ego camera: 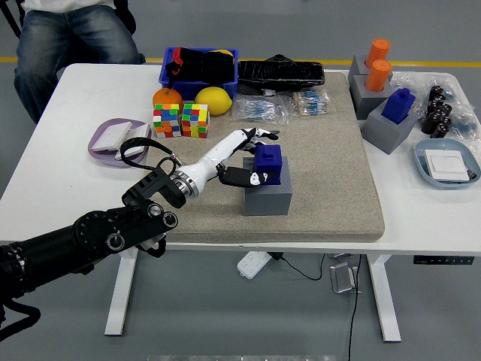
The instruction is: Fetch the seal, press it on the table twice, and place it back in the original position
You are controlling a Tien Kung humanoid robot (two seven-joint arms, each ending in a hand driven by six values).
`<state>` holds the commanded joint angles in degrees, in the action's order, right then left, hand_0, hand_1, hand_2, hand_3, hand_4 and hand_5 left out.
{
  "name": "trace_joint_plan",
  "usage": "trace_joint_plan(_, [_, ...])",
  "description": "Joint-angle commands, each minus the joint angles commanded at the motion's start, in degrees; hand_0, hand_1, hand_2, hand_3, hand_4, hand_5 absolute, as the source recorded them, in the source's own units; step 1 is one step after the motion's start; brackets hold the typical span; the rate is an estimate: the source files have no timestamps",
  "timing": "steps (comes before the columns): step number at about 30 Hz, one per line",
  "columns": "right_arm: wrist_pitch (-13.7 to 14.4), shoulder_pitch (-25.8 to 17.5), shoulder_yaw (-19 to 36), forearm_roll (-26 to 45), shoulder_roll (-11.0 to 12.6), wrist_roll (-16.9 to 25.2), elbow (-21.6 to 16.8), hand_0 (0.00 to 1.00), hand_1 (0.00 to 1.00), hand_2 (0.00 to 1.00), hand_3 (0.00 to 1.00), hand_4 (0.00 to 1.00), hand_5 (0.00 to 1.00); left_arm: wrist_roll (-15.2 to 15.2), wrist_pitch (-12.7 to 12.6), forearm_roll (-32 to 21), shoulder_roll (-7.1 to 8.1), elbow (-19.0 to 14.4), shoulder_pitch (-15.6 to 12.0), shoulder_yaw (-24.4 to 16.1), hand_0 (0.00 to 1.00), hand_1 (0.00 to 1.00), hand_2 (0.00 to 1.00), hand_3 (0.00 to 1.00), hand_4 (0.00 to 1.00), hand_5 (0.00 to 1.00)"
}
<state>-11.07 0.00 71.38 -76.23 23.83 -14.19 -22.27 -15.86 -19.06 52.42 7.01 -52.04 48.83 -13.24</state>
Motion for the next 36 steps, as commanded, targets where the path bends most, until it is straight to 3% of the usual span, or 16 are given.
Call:
trace_joint_plan(7, [0.0,0.0,-0.1,0.0,0.0,0.0,-0.1,0.915,0.780,0.782,0.785,0.942,0.630,0.1,0.0,0.0,0.03,-0.1,-0.1,0.1,0.793,0.737,0.673,0.819,0.706,0.002])
trace_joint_plan(8, [0.0,0.0,0.0,0.0,0.0,0.0,0.0,0.915,0.780,0.781,0.785,0.943,0.631,0.0,0.1,-0.1,0.04,0.0,-0.1,0.0,0.792,0.745,0.680,0.821,0.769,0.002])
trace_joint_plan(13, [0.0,0.0,0.0,0.0,0.0,0.0,0.0,0.915,0.780,0.781,0.785,0.943,0.631,0.1,0.2,-0.1,0.07,0.0,-0.1,-0.1,0.792,0.745,0.680,0.821,0.769,0.002])
trace_joint_plan(14, [0.0,0.0,0.0,0.0,0.0,0.0,0.0,0.915,0.781,0.781,0.785,0.943,0.631,0.1,0.2,-0.1,0.06,0.0,-0.1,-0.1,0.793,0.748,0.683,0.824,0.810,0.002])
trace_joint_plan(36, [0.0,-0.1,-0.7,0.3,0.2,0.0,0.0,0.915,0.781,0.781,0.785,0.944,0.631,0.3,1.2,-0.5,0.33,0.3,-0.3,-0.2,0.798,0.767,0.699,0.833,0.849,0.002])
